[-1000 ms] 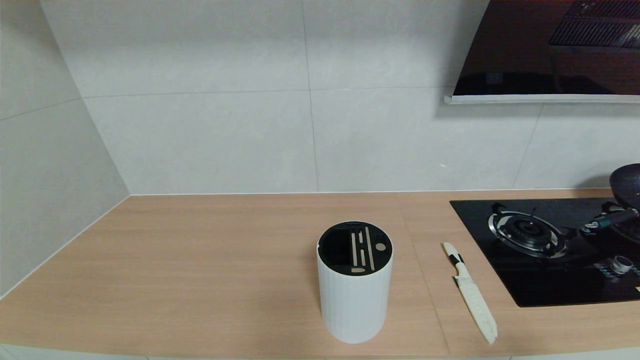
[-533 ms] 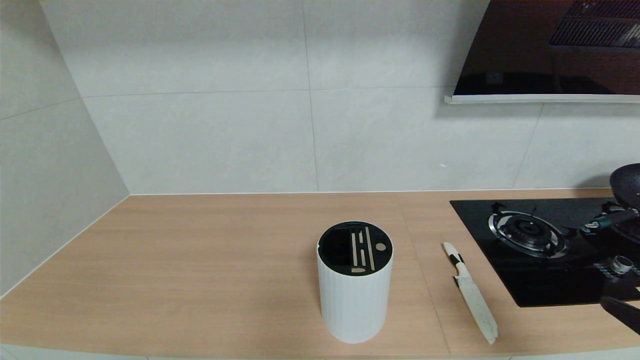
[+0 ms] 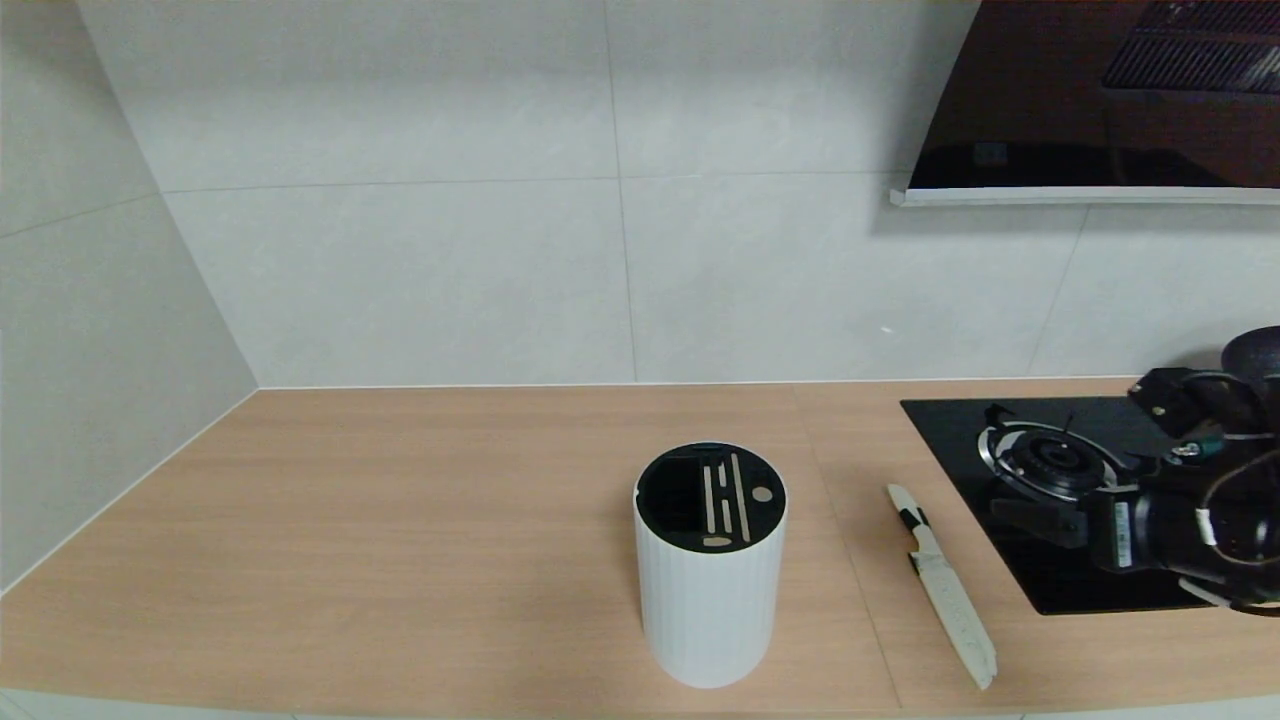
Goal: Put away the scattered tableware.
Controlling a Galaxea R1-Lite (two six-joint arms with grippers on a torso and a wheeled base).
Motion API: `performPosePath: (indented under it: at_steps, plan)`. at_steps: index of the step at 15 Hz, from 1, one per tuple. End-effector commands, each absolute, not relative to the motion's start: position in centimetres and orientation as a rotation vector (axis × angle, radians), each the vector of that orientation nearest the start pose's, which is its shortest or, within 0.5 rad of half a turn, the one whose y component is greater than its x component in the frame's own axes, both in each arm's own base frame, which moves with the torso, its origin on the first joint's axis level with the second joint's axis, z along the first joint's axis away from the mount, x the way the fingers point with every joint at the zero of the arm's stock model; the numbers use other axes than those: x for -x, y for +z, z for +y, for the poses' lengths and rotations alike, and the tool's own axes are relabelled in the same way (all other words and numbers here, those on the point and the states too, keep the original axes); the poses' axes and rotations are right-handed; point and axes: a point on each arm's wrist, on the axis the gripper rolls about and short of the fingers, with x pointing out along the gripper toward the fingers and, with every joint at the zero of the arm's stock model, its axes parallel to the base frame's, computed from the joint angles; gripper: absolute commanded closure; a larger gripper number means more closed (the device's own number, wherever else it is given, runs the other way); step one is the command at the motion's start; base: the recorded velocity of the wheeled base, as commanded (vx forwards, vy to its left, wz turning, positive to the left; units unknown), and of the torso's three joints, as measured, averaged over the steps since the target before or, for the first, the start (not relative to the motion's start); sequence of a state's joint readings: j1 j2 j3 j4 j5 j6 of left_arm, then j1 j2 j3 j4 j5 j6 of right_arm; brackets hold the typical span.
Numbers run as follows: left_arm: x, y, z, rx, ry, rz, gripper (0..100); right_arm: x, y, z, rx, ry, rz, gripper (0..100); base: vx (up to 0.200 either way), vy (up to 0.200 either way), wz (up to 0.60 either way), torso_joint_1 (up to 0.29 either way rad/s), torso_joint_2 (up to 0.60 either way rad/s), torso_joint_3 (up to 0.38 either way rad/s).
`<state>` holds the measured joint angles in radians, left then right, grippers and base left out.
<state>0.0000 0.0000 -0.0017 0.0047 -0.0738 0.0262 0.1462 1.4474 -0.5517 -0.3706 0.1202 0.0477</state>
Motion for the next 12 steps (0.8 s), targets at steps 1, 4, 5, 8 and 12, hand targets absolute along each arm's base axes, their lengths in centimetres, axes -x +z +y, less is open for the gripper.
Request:
performPosePath:
  at_steps: [1, 4, 5, 8, 12]
  plan:
    - [2.3, 7.5, -0.2, -0.026, -0.074, 0.002, 0, -26.9, 10.1, 4.3, -0.016, 0.194, 0.662, 0, 0.000, 0.000, 0.00, 0.000, 0.00, 0.000]
    - [2.3, 7.5, -0.2, -0.026, -0.074, 0.002, 0, -29.4, 5.5, 4.5, 0.001, 0.149, 0.709, 0, 0.000, 0.000, 0.00, 0.000, 0.00, 0.000]
    - [2.3, 7.5, -0.2, -0.026, -0.074, 0.002, 0, -30.0, 4.3, 4.7, 0.003, 0.150, 0.710, 0, 0.000, 0.000, 0.00, 0.000, 0.00, 0.000]
    - [2.3, 7.5, -0.2, -0.026, -0.074, 0.002, 0, -30.7, 2.5, 4.8, 0.020, 0.107, 0.723, 0, 0.000, 0.000, 0.00, 0.000, 0.00, 0.000]
    - [2.3, 7.5, -0.2, -0.026, -0.074, 0.002, 0, -32.1, -0.5, 5.7, 0.032, 0.094, 0.677, 0, 0.000, 0.000, 0.00, 0.000, 0.00, 0.000]
